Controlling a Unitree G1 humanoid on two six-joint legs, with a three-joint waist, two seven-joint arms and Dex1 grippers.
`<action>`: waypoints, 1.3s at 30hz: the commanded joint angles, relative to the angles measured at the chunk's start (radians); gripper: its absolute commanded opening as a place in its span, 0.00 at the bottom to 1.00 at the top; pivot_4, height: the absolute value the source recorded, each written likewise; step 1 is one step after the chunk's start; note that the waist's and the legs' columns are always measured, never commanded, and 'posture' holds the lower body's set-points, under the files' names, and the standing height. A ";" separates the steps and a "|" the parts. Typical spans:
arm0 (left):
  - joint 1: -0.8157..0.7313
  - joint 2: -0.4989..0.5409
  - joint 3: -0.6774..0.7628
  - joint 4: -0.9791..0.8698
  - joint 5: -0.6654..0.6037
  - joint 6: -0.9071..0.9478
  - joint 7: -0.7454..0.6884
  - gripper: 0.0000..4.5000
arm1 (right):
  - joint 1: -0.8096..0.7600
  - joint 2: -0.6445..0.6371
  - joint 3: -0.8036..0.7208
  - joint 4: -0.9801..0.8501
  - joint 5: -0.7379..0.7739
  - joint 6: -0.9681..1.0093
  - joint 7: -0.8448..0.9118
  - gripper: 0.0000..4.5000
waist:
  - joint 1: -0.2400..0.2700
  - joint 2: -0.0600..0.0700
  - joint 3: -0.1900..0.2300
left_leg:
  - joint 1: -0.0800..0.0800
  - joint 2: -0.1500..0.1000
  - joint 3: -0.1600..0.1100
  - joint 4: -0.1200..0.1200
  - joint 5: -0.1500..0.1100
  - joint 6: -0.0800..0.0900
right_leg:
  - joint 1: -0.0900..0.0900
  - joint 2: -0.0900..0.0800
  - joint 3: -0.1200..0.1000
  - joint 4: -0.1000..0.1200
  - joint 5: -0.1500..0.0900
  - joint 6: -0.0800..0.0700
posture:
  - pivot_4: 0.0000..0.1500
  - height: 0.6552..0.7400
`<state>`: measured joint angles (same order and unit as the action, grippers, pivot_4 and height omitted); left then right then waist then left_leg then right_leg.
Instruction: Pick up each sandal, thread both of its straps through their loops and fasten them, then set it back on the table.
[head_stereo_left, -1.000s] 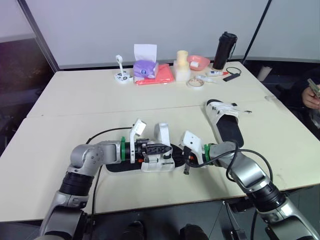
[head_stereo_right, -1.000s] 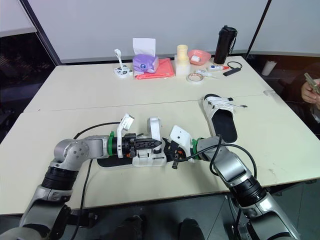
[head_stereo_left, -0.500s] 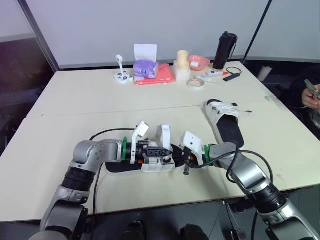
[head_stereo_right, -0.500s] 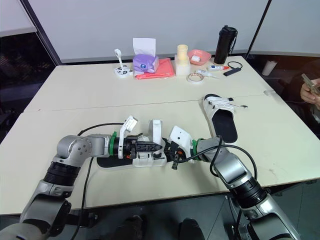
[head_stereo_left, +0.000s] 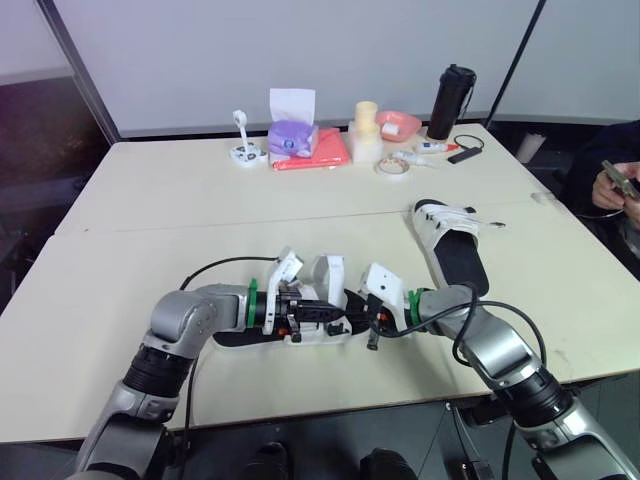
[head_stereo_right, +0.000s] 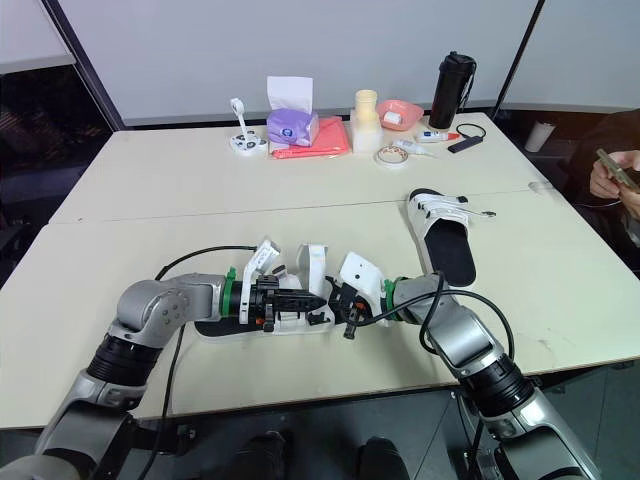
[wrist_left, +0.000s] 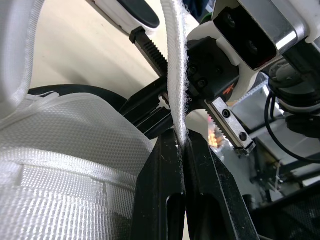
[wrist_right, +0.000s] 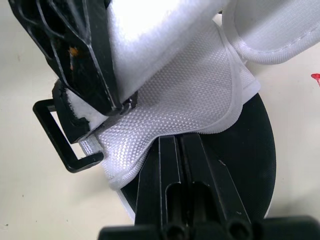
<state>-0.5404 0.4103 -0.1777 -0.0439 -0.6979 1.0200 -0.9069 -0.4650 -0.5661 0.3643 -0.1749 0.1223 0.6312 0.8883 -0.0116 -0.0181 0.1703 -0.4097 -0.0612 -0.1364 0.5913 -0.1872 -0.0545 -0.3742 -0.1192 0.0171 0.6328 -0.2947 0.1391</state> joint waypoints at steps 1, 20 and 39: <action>0.037 -0.037 -0.030 -0.014 0.001 0.016 0.018 0.02 | 0.032 -0.003 0.034 0.029 -0.032 0.024 -0.015 0.00 | 0.000 0.000 0.000 | 0.000 0.000 0.000 0.000 0.000 0.000 | 0.000 0.000 0.000 0.000 0.000 0.000 | 1.00 1.00; 0.113 0.036 -0.195 -0.042 0.206 -0.213 -0.070 0.02 | 0.038 -0.006 0.035 0.025 -0.035 0.028 -0.019 0.00 | 0.002 0.001 -0.005 | 0.000 0.000 0.000 0.000 -0.001 0.000 | 0.001 0.000 0.000 -0.002 -0.002 -0.003 | 1.00 1.00; 0.199 -0.088 -0.132 -0.005 0.297 -0.457 0.026 0.02 | 0.047 -0.015 0.034 0.012 -0.032 0.038 -0.019 0.00 | 0.024 0.003 -0.012 | 0.002 0.001 0.000 0.001 -0.001 0.001 | 0.002 -0.001 0.000 -0.004 -0.002 -0.004 | 1.00 1.00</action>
<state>-0.3711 0.3323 -0.2610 -0.0891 -0.4488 0.5621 -0.9092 -0.4453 -0.5770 0.3602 -0.1868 0.1099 0.6393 0.8701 0.0121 -0.0154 0.1578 -0.4079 -0.0596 -0.1364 0.5923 -0.1885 -0.0539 -0.3720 -0.1201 0.0168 0.6288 -0.2967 0.1348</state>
